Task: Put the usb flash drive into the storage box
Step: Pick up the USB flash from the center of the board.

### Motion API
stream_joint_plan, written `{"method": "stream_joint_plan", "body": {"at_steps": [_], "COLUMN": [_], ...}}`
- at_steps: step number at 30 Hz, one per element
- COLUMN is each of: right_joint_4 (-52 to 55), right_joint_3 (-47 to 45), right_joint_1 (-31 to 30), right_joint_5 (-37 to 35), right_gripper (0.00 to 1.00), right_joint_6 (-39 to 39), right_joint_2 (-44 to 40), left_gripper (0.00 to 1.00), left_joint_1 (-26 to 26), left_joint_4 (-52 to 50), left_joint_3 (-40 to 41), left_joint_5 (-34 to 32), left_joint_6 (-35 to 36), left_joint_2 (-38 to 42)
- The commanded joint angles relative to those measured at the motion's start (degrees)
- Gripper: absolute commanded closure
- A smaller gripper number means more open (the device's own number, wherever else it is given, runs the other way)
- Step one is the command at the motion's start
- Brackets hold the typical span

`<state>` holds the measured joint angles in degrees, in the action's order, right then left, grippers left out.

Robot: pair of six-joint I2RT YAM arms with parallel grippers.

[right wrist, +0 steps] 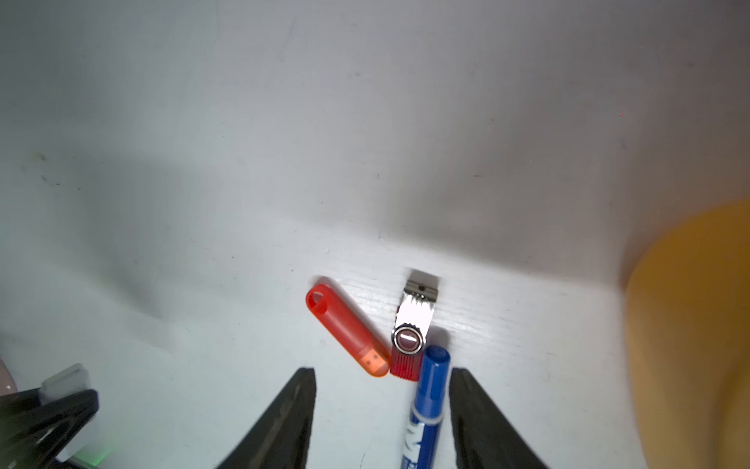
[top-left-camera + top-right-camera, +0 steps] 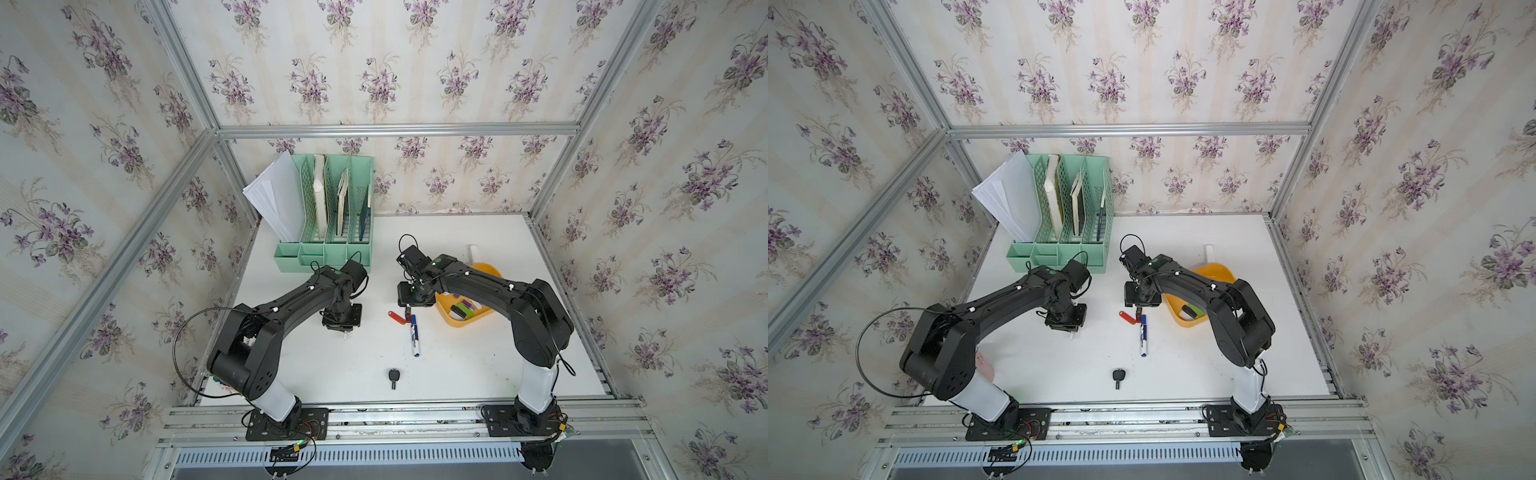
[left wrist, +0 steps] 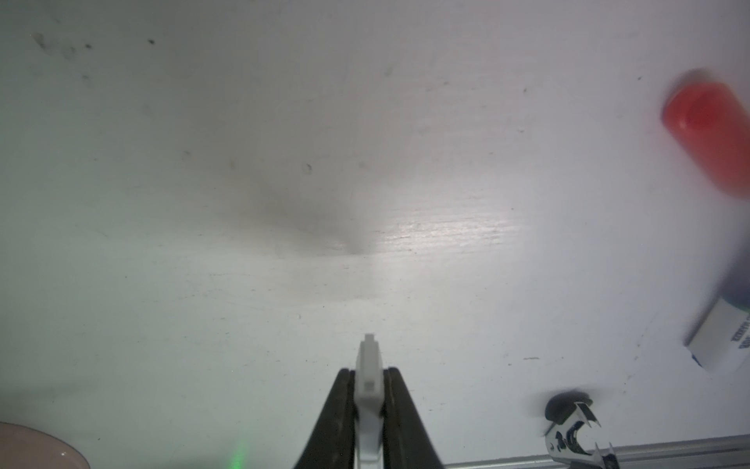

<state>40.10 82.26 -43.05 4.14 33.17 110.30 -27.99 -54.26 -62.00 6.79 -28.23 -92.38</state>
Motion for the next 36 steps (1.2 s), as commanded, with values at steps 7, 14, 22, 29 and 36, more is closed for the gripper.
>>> {"method": "stream_joint_plan", "body": {"at_steps": [7,14,22,29,36], "right_joint_4": [2.0,2.71,4.98,5.05,5.64], "right_joint_3": [1.07,2.67,3.57,3.26,4.56], "right_joint_1": [-0.81,-1.21,-1.68,-1.93,-2.29], "right_joint_5": [-4.31,-5.02,-7.26,-7.37,-7.43], "right_gripper": [0.46,0.48,0.5,0.58,0.66], "right_joint_6": [-0.53,-0.95,-1.26,-1.48,-1.98], "right_joint_2": [4.35,6.57,8.32,8.86,10.19], "left_gripper": [0.82,0.82,0.82,0.82,0.82], "left_joint_1": [0.16,0.22,0.22,0.29,0.26], "left_joint_4": [-0.15,0.0,0.45,0.43,0.52], "left_joint_3": [0.21,0.58,0.89,0.74,0.83], "left_joint_5": [0.64,0.66,0.86,0.95,0.95], "left_joint_6": [1.25,1.33,1.39,1.34,1.4], "left_joint_2": [-0.25,-0.43,-0.79,-0.96,-1.05]}}
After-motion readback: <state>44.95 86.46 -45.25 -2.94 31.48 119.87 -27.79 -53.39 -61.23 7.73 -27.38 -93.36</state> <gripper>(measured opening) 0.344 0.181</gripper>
